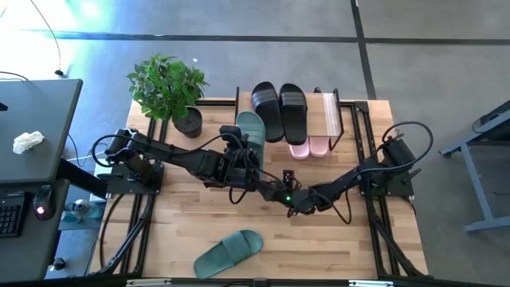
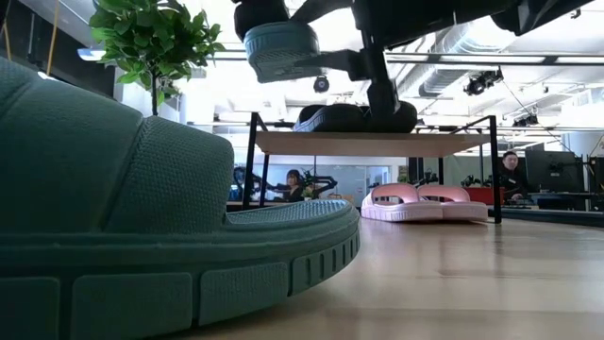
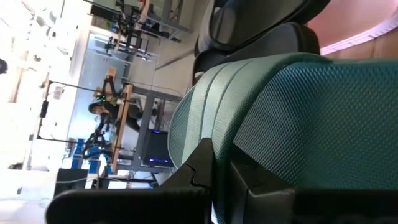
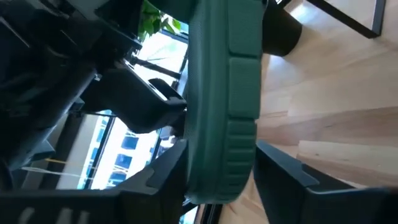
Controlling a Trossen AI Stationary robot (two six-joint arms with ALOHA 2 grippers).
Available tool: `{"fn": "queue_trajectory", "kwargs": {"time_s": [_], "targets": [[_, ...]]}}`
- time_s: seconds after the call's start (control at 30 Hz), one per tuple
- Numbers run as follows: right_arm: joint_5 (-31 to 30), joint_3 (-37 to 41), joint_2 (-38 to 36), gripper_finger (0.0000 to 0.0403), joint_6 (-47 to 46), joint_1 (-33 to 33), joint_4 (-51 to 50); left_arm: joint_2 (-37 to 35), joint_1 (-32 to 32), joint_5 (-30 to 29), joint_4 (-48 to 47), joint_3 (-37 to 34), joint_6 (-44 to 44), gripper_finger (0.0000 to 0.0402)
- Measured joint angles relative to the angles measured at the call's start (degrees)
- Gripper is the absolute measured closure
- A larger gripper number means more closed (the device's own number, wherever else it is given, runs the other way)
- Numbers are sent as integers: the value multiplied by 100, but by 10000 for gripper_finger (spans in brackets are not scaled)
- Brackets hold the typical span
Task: Pick and place slides into the shelf
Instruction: Put the top green slipper under the shelf
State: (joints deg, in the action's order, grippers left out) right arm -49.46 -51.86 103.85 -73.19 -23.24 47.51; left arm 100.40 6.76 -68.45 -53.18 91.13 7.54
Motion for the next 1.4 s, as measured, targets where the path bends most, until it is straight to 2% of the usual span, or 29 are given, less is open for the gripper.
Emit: {"fn": "queue_trajectory", "kwargs": {"time_s": [0.2, 0.4, 0.63, 0.83, 0.93, 1.07, 1.17, 1.3, 1.4], "targets": [[-287, -2, 1, 300, 24, -3, -5, 0, -2, 79, -1, -2, 5, 397], [-311, -2, 9, 367, 162, -13, -26, 0, -4, 443, -36, 0, 119, 368], [-327, -2, 9, 367, 386, -9, -20, -77, 162, 519, -120, 0, 171, 324], [-201, 24, -2, 367, 469, -2, -27, -382, 482, 588, -294, -4, 176, 269], [216, 29, -32, 367, 465, 3, -219, -611, 652, 611, -405, -2, 169, 239], [1420, 26, -109, 367, 225, -19, -627, -953, 859, 683, -585, -2, 165, 203], [1973, 24, -189, 368, -286, -170, -1129, -1203, 1009, 749, -729, -2, 107, 184], [2479, 24, -223, 368, -1073, -459, -1778, -1474, 1177, 835, -931, -2, -56, 173], [2558, 24, -229, 368, -1546, -698, -1962, -1608, 1252, 914, -1083, -2, -167, 175]]}}
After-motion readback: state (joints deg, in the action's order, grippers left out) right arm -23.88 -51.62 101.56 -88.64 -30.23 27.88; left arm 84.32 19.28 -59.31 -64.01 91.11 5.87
